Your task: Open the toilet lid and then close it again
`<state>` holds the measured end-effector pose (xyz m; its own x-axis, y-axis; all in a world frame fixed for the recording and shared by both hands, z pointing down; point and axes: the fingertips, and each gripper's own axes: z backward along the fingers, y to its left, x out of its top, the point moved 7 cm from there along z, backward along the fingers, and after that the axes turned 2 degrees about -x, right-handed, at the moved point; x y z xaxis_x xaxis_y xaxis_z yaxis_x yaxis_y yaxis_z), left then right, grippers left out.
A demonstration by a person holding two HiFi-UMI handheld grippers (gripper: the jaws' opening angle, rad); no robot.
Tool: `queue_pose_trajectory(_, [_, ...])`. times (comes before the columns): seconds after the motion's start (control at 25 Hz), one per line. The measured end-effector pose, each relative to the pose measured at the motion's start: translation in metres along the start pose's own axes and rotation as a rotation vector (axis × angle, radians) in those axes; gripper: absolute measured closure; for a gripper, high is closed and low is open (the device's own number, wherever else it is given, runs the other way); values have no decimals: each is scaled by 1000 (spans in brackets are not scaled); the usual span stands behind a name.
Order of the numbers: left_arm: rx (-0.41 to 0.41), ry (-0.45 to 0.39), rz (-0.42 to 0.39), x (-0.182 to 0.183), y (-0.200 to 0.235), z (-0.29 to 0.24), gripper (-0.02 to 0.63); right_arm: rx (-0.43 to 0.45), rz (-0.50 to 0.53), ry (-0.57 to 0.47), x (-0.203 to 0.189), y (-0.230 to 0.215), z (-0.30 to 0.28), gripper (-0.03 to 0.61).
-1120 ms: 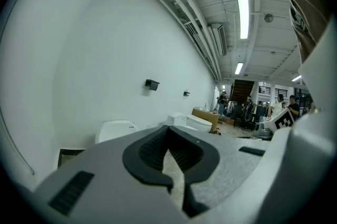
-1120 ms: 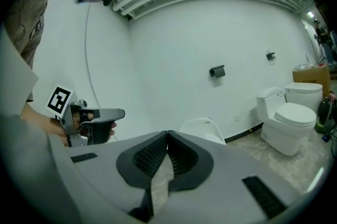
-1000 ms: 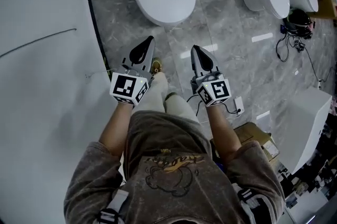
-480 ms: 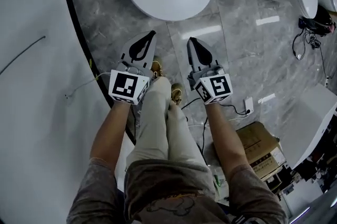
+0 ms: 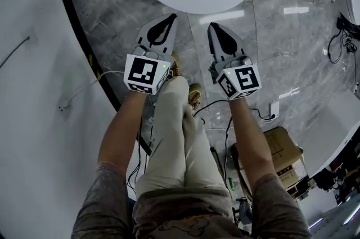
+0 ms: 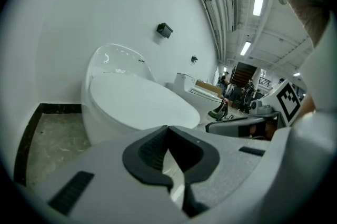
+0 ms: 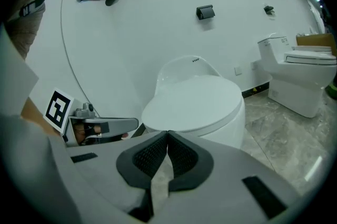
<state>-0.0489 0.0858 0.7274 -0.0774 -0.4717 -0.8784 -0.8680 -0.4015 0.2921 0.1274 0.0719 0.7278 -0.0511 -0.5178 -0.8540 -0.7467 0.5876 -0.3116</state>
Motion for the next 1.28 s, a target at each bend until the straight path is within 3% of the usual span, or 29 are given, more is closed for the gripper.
queue_pose_trajectory(0.36, [-10,9,14,-21,11,-19,604,19,1,13,-11,-16,-25,552])
queue_pose_trajectory(0.76, [4,-1,33,-8,4,-17,604,11,19,-4,3,-15,-19,552])
queue_pose_trajectory(1.0, [-6,8,54,31,-4,-3,604,22,26,-3,44,-2,-4,552])
queue_pose_trajectory(1.28, [-6,-35,87,125,-13,17,604,33,41,-37,145,21,15,552])
